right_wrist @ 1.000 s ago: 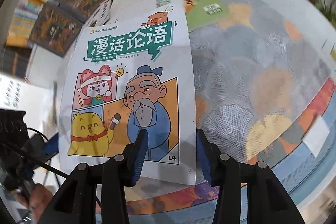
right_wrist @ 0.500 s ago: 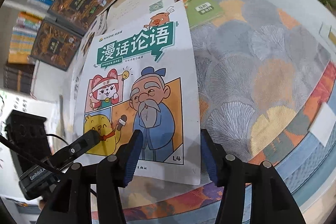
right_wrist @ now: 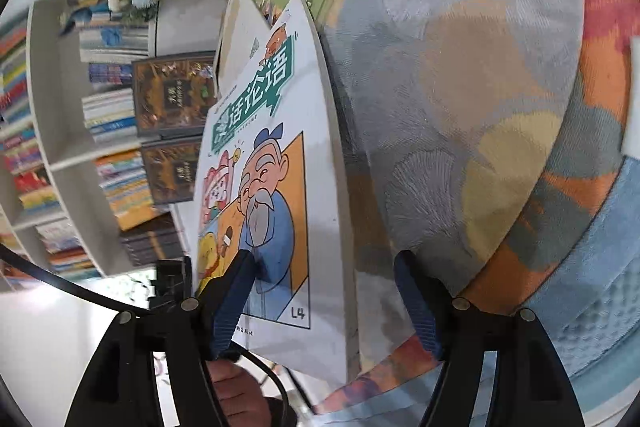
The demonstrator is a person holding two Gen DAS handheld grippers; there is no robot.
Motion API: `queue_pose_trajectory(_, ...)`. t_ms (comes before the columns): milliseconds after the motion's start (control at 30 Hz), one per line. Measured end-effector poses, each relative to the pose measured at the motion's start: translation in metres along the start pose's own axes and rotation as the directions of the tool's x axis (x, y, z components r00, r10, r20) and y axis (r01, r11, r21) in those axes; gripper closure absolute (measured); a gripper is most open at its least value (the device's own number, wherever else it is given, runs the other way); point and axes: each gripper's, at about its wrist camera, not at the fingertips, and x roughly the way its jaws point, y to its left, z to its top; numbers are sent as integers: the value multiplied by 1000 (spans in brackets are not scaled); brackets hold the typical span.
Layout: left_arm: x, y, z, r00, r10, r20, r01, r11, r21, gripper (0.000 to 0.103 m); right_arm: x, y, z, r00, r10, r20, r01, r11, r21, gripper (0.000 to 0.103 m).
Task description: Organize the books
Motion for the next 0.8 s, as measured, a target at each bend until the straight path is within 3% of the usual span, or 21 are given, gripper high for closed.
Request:
queue_pose_trajectory(33,0,1,0,1000,5,-3,-5,1000,1,87,0,0,0,1000,10,1,-10,1000,1,36)
queue_pose_trajectory(100,-4,5,-1,1000,21,-10,-21,1000,-4,87,4,9,-1,1000,12,8,-11,1000,-29,56)
queue_pose_trajectory(200,-4,-1,0,992,123,10,-124,991,46,87,5,20,-2,997,-61,37,64,995,-80,69)
queue_pose_trajectory(267,-2,-14,-1,954,299,39,-301,937,178,87,7,30,-3,991,-124,47,130,982,-140,75)
queue_pose_trajectory(333,5,-28,-7,905,419,71,-421,862,282,87,9,43,-10,975,-213,70,223,948,-228,75)
queue_pose_trajectory(433,13,-50,-23,837,523,160,-539,737,407,87,20,72,-29,923,-359,136,383,836,-392,75)
queue_pose_trajectory(467,14,-57,-27,828,531,180,-551,713,434,87,24,84,-38,900,-402,169,433,780,-451,75)
queue_pose_trajectory(567,10,-82,-38,829,510,230,-547,655,521,87,31,105,-57,863,-453,223,495,674,-548,75)
queue_pose_trajectory(667,1,-100,-45,822,496,279,-559,613,558,87,35,128,-75,856,-448,257,501,596,-628,75)
queue_pose_trajectory(700,-3,-103,-45,827,486,283,-554,614,562,87,37,134,-78,854,-448,265,503,578,-642,75)
queue_pose_trajectory(800,-20,-110,-41,851,438,288,-522,658,543,85,42,151,-89,848,-449,282,506,528,-682,75)
